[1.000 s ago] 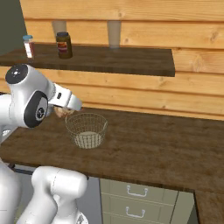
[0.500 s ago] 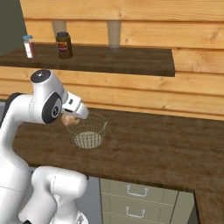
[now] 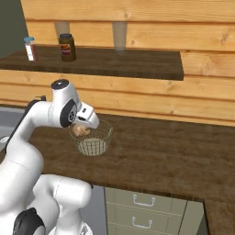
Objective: Open the cabinet, pick up the bread from the cabinet and place it in the basket. Then move the basket to the dining counter.
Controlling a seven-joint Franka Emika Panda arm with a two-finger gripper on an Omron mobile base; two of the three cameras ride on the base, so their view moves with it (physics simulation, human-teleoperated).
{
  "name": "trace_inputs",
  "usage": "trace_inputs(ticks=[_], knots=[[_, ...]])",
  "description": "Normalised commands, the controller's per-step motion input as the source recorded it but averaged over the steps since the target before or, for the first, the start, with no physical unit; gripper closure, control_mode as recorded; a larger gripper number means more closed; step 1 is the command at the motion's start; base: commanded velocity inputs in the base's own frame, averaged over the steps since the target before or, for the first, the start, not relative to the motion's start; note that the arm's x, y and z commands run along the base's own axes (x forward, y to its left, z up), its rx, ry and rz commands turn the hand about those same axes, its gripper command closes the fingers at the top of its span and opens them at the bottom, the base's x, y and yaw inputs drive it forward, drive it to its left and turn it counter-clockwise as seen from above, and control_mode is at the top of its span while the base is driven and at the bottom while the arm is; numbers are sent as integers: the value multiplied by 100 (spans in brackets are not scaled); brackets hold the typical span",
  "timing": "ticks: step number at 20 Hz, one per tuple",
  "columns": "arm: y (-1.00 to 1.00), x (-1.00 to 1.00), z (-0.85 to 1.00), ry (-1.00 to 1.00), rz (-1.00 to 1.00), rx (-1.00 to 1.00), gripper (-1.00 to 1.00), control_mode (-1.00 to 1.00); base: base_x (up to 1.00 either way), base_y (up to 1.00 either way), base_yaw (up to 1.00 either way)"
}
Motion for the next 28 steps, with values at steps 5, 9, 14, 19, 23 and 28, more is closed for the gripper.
trace_inputs(ticks=[5,9,14,19,23,28], knots=[[0,53,-46,11,0,0,100,-100,0,0,0],[0,40,-44,12,0,0,100,-100,0,0,0],[4,29,-29,5,0,2,100,-100,0,0,0],[8,2,-14,1,0,2,100,-100,0,0,0],[8,1,-12,0,0,2,-100,-100,0,0,0],[0,0,-2,0,0,0,-100,-100,0,0,0]])
